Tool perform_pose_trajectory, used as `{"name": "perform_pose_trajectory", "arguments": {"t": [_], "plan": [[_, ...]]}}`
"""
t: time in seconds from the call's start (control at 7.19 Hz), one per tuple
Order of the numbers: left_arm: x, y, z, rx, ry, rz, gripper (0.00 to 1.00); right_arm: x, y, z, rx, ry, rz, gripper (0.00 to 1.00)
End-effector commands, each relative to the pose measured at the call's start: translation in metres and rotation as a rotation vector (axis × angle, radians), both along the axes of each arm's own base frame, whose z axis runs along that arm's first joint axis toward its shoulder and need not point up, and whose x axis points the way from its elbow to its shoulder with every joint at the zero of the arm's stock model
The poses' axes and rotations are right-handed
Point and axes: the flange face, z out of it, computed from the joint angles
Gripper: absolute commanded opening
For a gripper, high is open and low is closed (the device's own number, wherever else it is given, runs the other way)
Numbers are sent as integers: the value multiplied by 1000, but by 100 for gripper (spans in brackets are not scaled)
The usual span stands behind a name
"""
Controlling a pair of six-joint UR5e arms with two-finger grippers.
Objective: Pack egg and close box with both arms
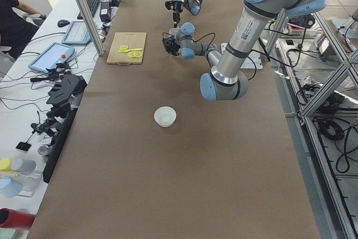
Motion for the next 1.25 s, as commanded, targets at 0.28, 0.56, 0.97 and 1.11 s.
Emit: {"name": "perform_pose_trajectory", "arguments": {"t": [0.28,0.56,0.97,1.11], "plan": [[5,5,-3,-1,4,8,0,2,0,-1,8,-11,3,3],[7,3,-4,-1,2,6,0,1,-2,-6,16,-18,3,3],[13,1,-7,-3,-2,6,0,2,-4,-13,25,-29,8,3],[13,2,-7,-3,-2,8,0,4,-4,-18,33,-38,11,3]]}}
